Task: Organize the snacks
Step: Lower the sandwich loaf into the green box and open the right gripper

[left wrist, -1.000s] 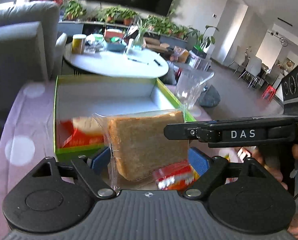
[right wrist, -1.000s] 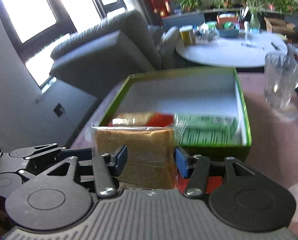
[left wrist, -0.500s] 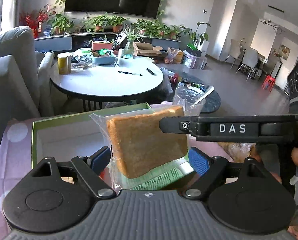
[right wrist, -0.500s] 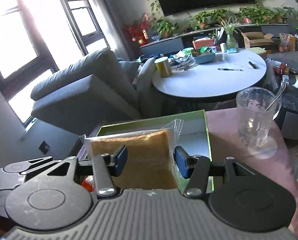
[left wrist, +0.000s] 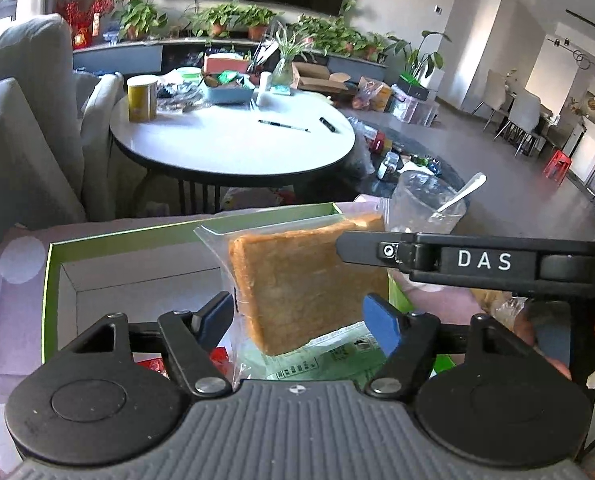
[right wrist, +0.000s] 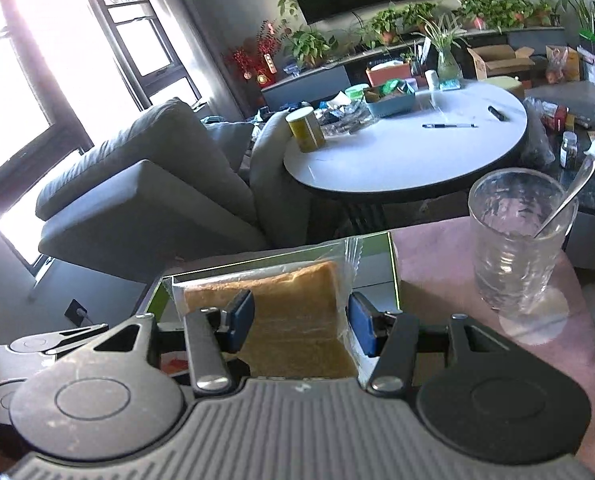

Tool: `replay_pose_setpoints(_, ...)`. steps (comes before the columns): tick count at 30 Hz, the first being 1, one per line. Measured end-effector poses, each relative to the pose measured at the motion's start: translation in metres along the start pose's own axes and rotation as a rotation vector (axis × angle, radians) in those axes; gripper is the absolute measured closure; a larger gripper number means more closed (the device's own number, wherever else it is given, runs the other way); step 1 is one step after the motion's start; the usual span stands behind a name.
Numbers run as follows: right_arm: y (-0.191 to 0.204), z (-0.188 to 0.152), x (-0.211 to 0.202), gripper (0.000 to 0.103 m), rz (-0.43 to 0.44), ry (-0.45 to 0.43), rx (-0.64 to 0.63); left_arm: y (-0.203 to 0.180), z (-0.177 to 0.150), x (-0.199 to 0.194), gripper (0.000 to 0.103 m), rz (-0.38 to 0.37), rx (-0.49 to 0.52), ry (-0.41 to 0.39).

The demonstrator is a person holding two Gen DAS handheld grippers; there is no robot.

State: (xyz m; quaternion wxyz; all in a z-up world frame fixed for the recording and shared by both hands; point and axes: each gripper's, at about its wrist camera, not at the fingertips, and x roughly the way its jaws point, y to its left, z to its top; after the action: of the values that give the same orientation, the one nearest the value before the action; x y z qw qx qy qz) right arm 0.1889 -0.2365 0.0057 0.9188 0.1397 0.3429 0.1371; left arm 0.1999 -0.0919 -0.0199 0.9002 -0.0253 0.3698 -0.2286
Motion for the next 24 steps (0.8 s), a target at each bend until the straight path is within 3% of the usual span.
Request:
replay_pose_setpoints(13, -0.016, -0.003, 0.026, 0.052, -0.012, 0.042, 0.040, 0.009, 0.008, 0.034, 0.034, 0.005, -0.038, 0.049)
replay_pose_setpoints(16, -0.018, -0.003, 0.031, 0.051, -0.034, 0.040, 0.049, 0.011, 0.002, 0.041, 0.026, 0.031, -0.045, 0.076)
replay_pose_setpoints(21, -0.020, -0.007, 0.027, 0.036, -0.002, 0.035, 0.062, 0.021, -0.007, 0.042, 0.025, 0.028, -0.084, 0.112)
replay_pose_setpoints(24, -0.017, -0.008, 0.019, 0.035, -0.010, 0.020, 0.036, 0.023, -0.011, 0.034, 0.024, 0.039, -0.081, 0.098)
